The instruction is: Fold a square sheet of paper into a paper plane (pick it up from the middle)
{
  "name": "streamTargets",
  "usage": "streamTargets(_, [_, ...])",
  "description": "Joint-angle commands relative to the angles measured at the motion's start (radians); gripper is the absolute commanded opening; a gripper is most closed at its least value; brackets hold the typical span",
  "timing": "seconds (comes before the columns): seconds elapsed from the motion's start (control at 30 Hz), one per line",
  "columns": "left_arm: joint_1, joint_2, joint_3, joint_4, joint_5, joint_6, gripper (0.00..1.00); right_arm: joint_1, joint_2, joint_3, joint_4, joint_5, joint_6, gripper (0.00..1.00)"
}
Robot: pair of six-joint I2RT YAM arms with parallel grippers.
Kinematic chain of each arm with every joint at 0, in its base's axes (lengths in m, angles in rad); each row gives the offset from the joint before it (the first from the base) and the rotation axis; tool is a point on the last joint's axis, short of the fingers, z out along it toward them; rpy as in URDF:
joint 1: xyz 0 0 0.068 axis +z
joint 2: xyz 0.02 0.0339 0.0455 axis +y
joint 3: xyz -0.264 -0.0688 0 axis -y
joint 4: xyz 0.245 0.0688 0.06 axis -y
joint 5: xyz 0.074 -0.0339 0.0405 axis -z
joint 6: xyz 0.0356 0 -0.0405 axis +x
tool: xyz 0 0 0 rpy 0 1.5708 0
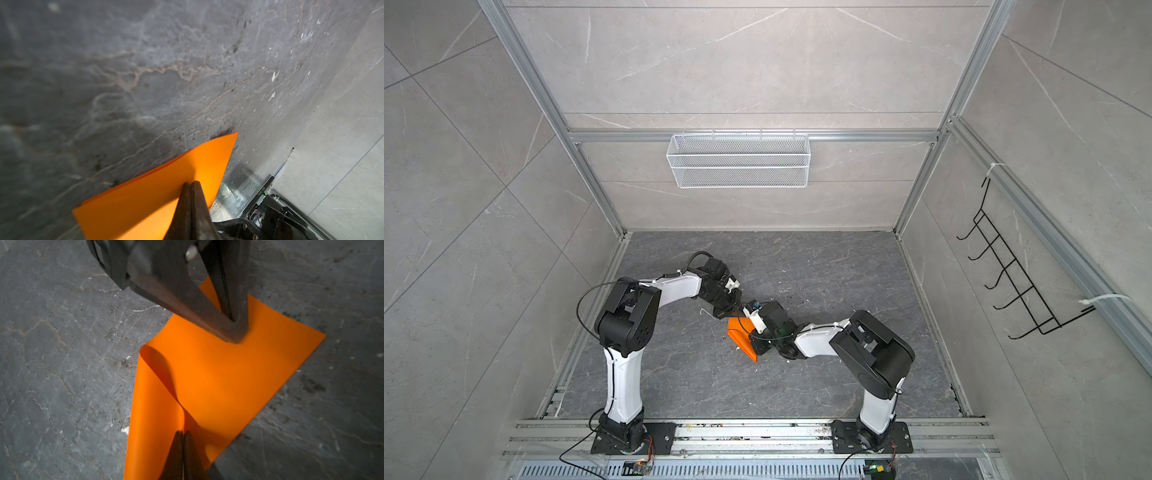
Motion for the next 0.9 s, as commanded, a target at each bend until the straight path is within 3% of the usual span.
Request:
streamTargets(0.0, [0.04, -0.044, -0.07, 0.06, 0.019, -0.033, 0.02, -0.001, 0.011, 0.0, -0.03, -0.002, 0.014, 0.08])
streamTargets(0.17, [0.104, -0.107, -0.155, 0.183, 0.126, -0.078, 0.11, -0.003, 0.014, 0.0, -0.026, -0.01, 0.014, 0.08])
streamTargets(0.37, [0.11, -0.126, -0.182, 0.187, 0.135, -0.059, 0.14, -0.002, 0.018, 0.003, -0.025, -0.027, 0.015, 0.08])
streamTargets(0.87, [0.102, -0.071, -0.166, 0.07, 0.035, 0.024, 0.0, -0.002, 0.048, 0.059, -0.069, -0.101, -0.018, 0.08])
